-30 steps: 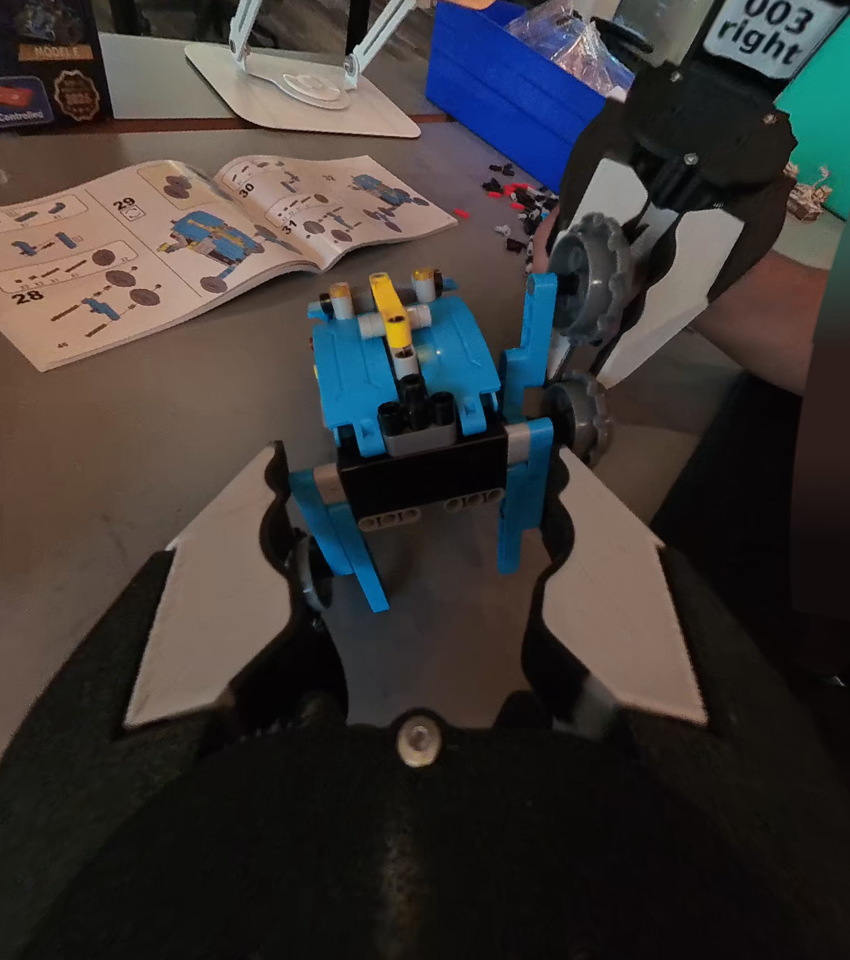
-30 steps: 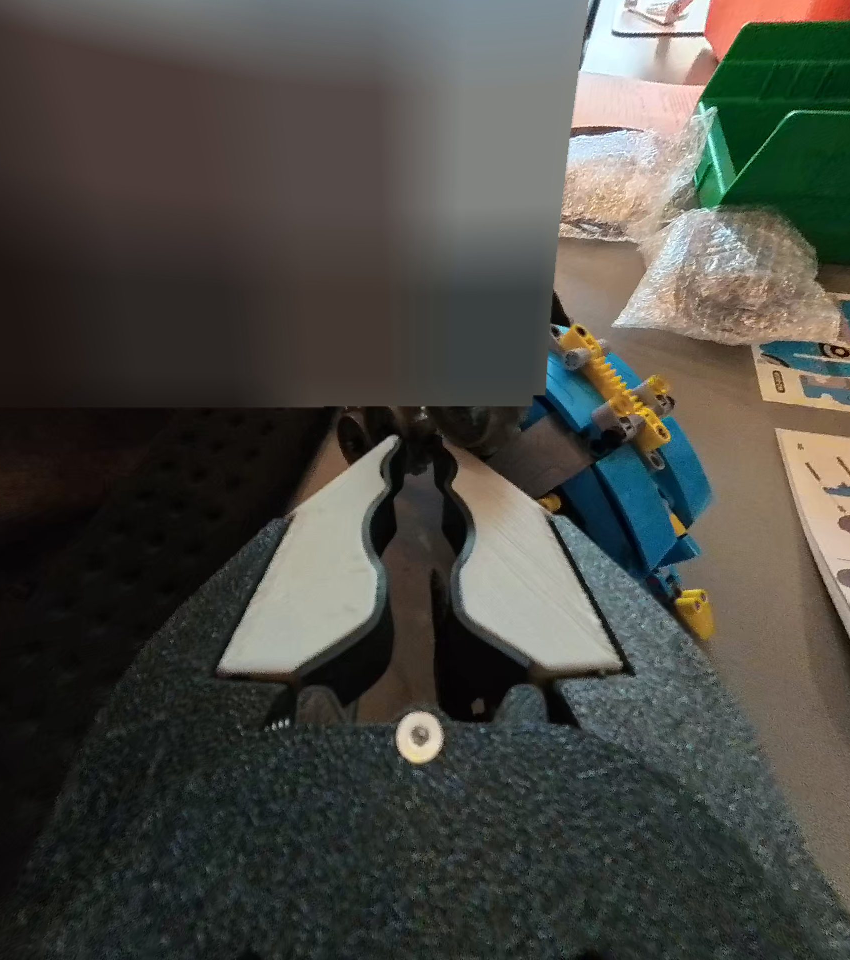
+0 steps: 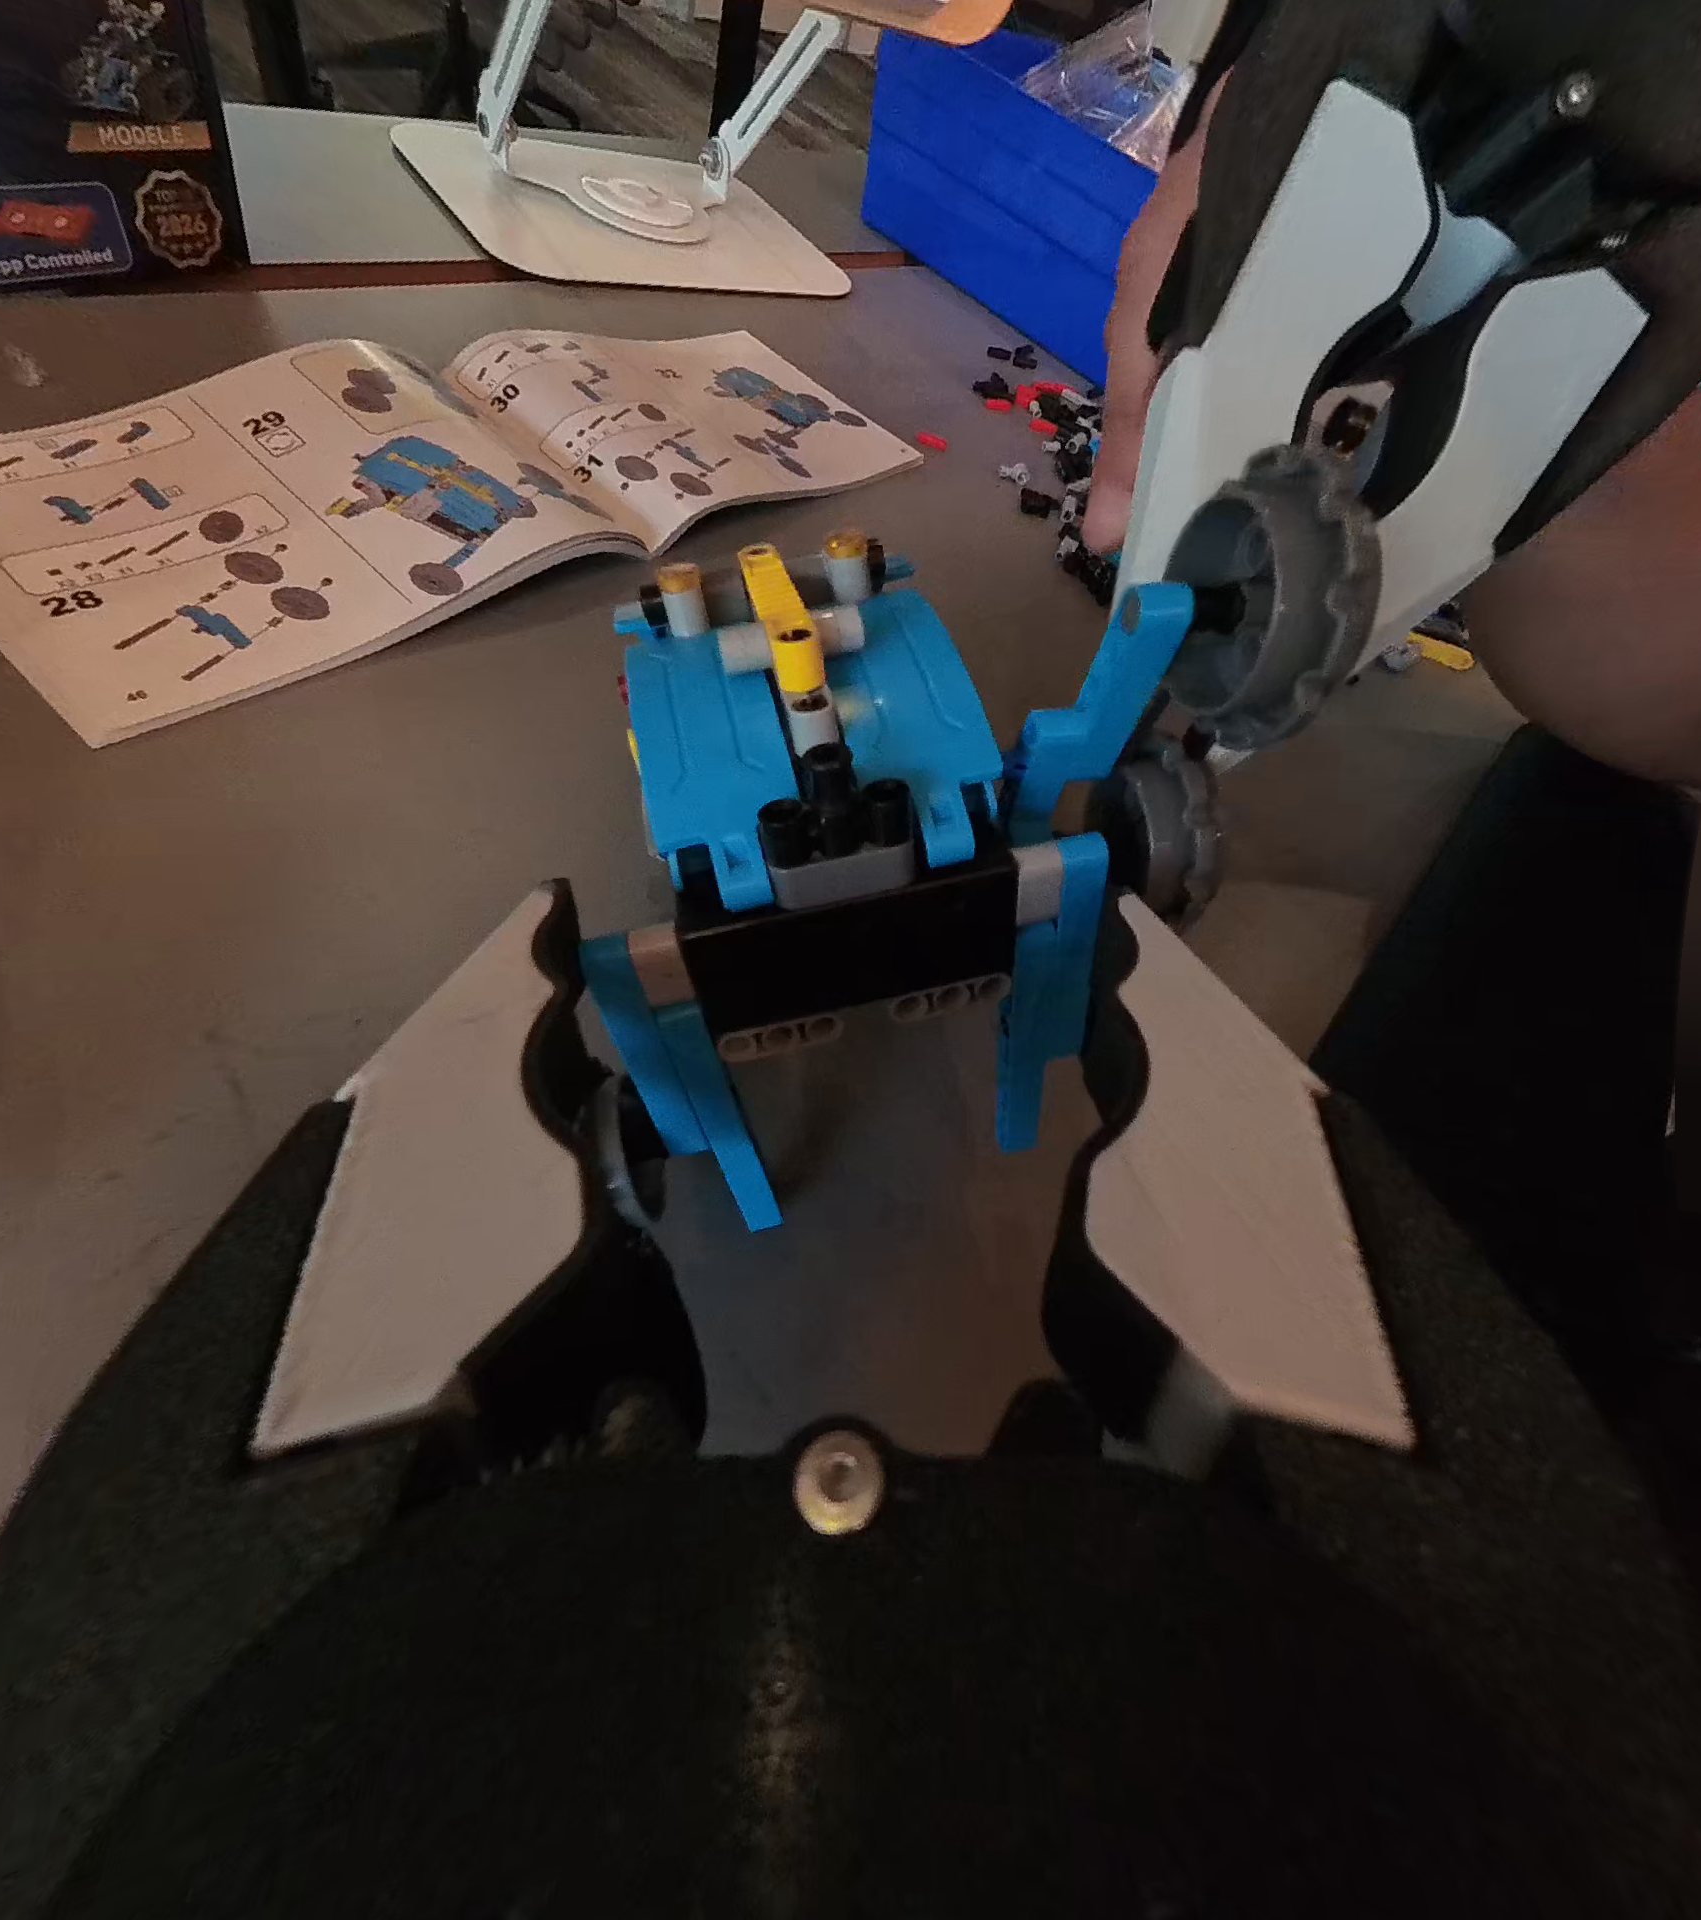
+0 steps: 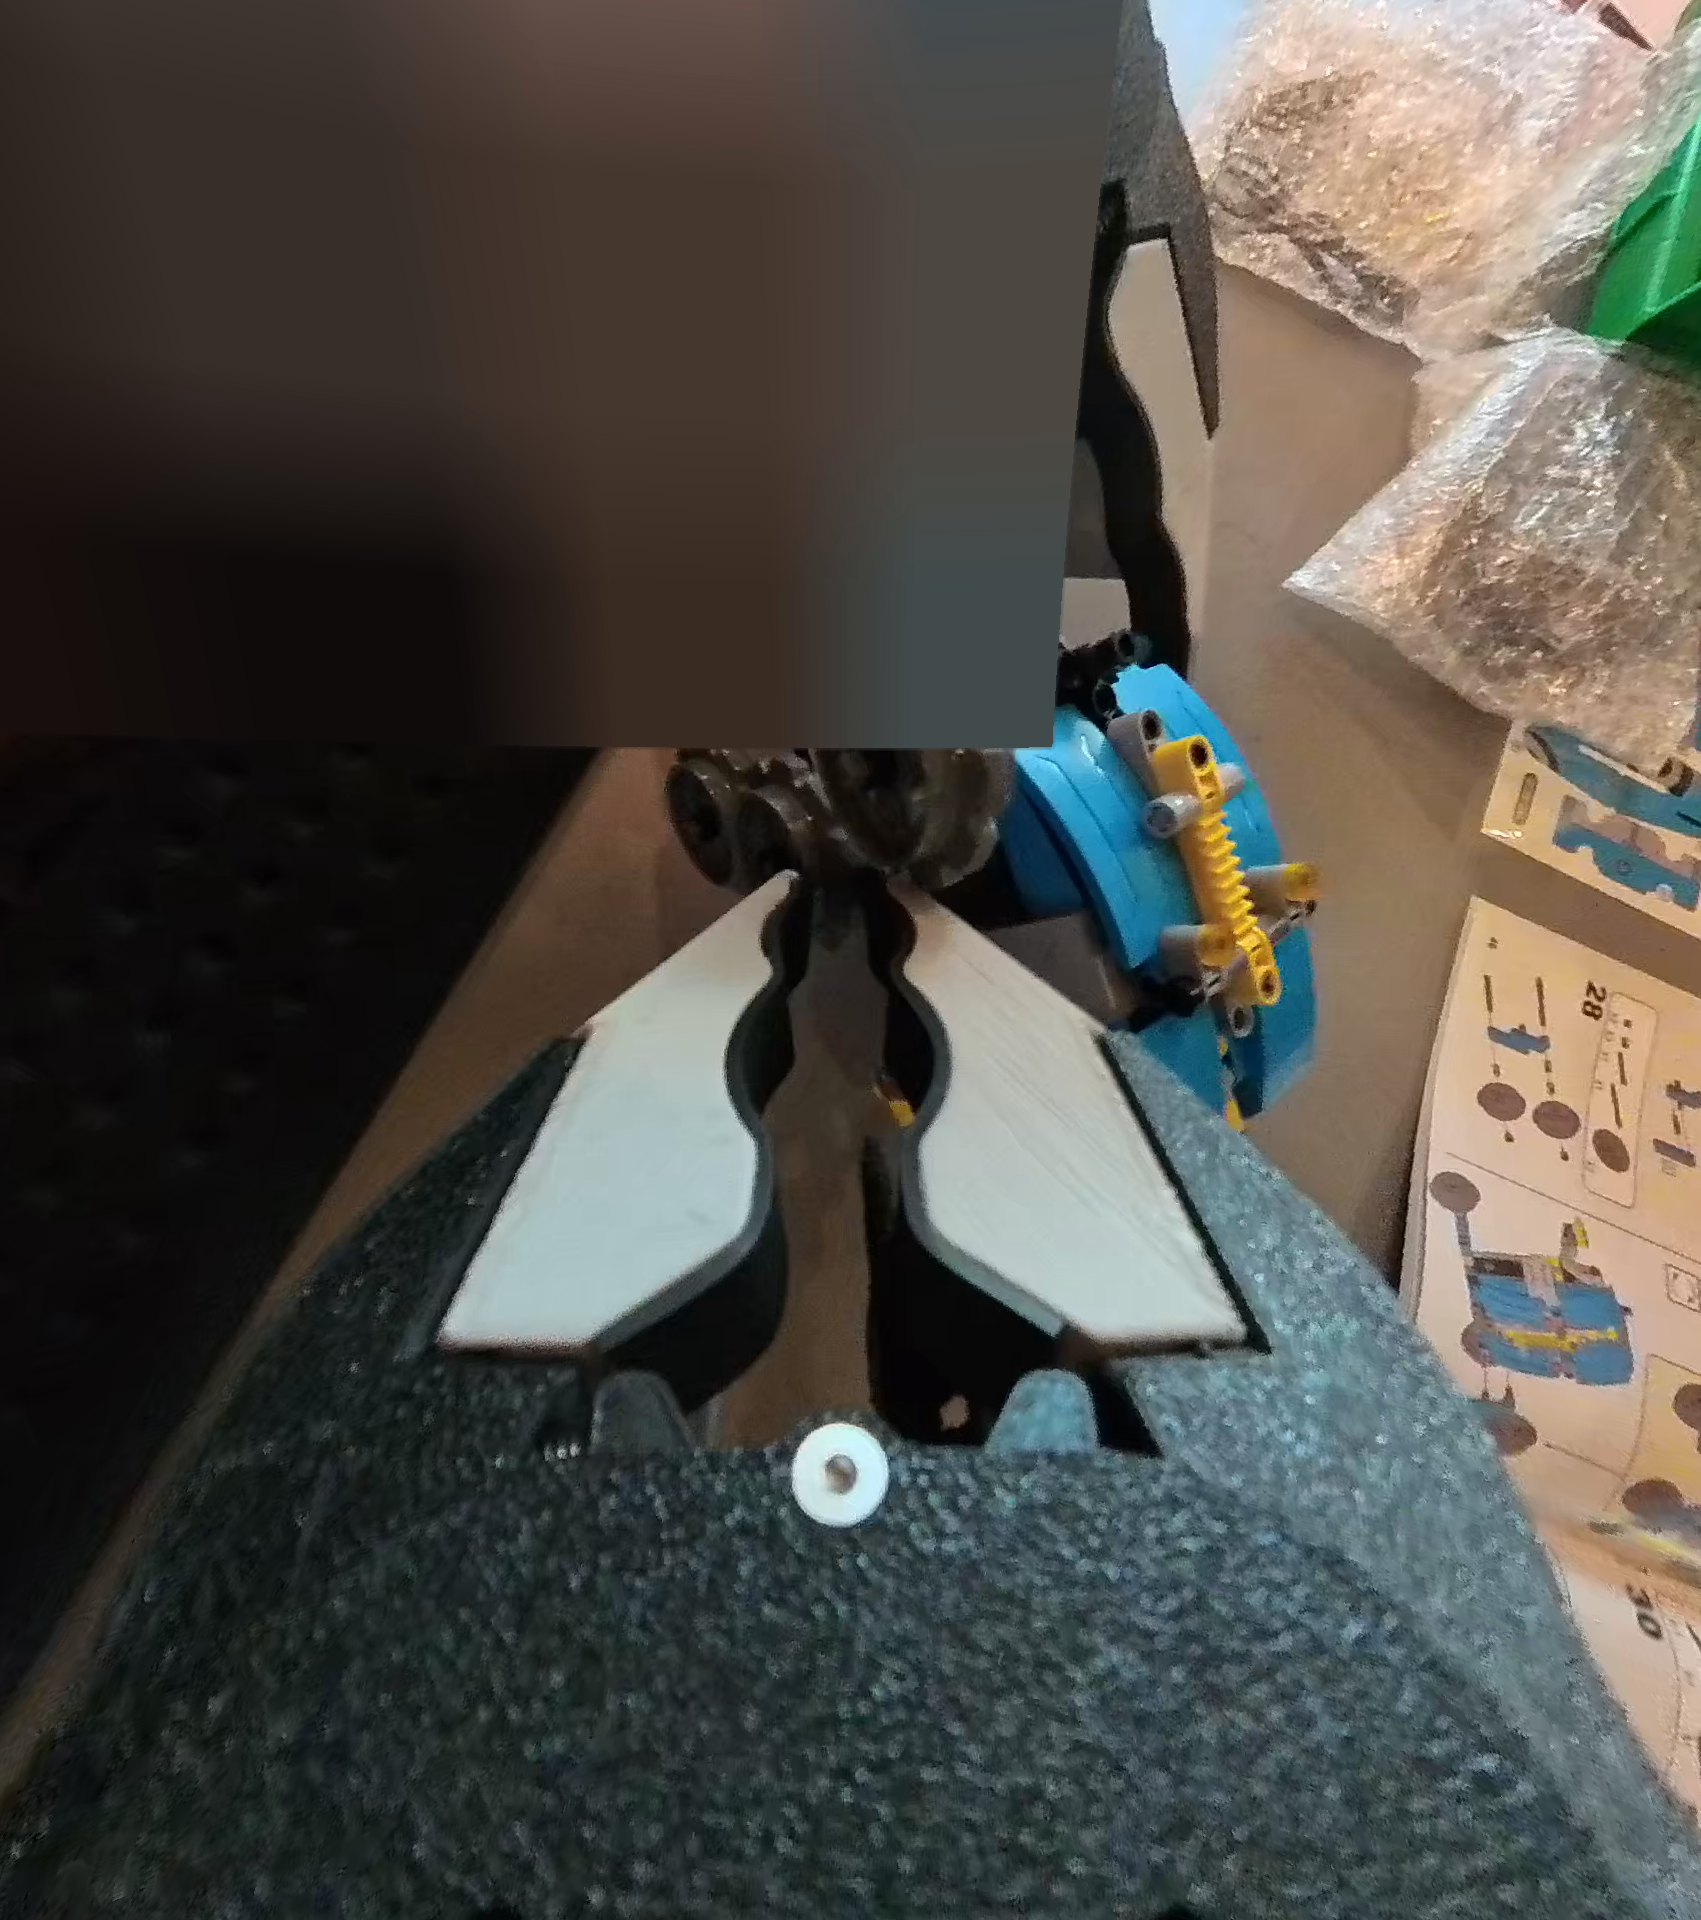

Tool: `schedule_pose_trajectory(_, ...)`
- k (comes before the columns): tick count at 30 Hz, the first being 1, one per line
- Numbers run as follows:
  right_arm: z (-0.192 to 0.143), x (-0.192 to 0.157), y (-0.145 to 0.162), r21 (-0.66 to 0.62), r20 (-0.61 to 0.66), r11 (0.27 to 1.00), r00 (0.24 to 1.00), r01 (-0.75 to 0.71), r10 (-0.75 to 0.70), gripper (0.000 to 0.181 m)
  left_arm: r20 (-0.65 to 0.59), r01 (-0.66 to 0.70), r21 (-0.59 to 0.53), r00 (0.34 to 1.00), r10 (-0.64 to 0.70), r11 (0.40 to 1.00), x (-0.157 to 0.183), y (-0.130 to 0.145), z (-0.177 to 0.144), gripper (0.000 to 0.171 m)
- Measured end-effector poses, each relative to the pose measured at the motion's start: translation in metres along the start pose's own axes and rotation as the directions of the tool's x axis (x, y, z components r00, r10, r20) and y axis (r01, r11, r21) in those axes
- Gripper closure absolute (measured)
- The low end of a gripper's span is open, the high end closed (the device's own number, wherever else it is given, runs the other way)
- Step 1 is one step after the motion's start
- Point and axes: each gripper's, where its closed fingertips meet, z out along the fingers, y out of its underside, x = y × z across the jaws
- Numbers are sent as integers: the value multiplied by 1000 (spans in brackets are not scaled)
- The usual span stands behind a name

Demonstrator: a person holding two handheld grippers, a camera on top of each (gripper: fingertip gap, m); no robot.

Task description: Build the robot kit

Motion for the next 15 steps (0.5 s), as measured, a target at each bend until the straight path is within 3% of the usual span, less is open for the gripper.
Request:
schedule_pose_trajectory(9, 2, 4, 6, -56, -25, 996, 997, 71, -73, 170, -12, 15, -10, 1000, -15, 1000, -2, 0, 1, 74)
schedule_pose_trajectory(15, 0, 2, 3, 11, 94, 1000, 995, -22, 21, 171, 10, 1, -30, 1000, -1, 1000, -1, 1, 2, 74)
